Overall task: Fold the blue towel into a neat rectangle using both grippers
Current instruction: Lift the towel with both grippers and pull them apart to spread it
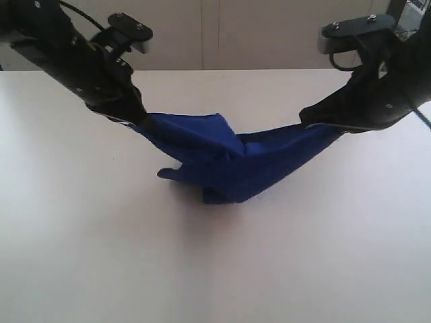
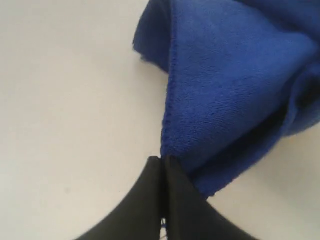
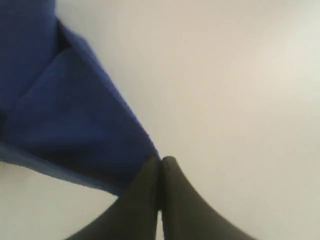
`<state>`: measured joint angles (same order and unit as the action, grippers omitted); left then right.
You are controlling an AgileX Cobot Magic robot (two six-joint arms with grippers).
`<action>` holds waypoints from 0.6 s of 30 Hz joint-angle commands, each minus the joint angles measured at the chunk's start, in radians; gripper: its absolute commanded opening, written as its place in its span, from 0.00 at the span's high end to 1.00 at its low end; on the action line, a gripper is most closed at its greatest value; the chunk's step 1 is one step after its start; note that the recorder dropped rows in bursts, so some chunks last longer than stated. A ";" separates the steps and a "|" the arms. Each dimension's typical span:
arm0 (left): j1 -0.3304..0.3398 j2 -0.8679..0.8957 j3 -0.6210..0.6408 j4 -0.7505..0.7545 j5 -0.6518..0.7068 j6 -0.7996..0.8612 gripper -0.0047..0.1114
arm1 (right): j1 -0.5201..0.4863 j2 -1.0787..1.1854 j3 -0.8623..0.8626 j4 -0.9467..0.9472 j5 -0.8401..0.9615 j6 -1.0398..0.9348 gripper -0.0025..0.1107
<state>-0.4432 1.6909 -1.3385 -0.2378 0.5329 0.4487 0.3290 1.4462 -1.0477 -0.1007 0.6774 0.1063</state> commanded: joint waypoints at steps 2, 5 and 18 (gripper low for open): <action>0.002 -0.252 -0.001 0.250 0.247 -0.261 0.96 | -0.001 -0.212 0.001 -0.083 0.149 0.059 0.98; 0.002 -0.366 -0.001 0.252 0.306 -0.321 0.96 | -0.001 -0.314 0.001 -0.083 0.206 0.059 0.98; 0.002 -0.791 -0.001 0.260 0.487 -0.415 0.96 | -0.001 -0.735 0.001 -0.081 0.367 0.059 0.98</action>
<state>-0.4432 0.9348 -1.3385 0.0173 0.9927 0.0635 0.3290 0.7440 -1.0477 -0.1714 1.0281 0.1571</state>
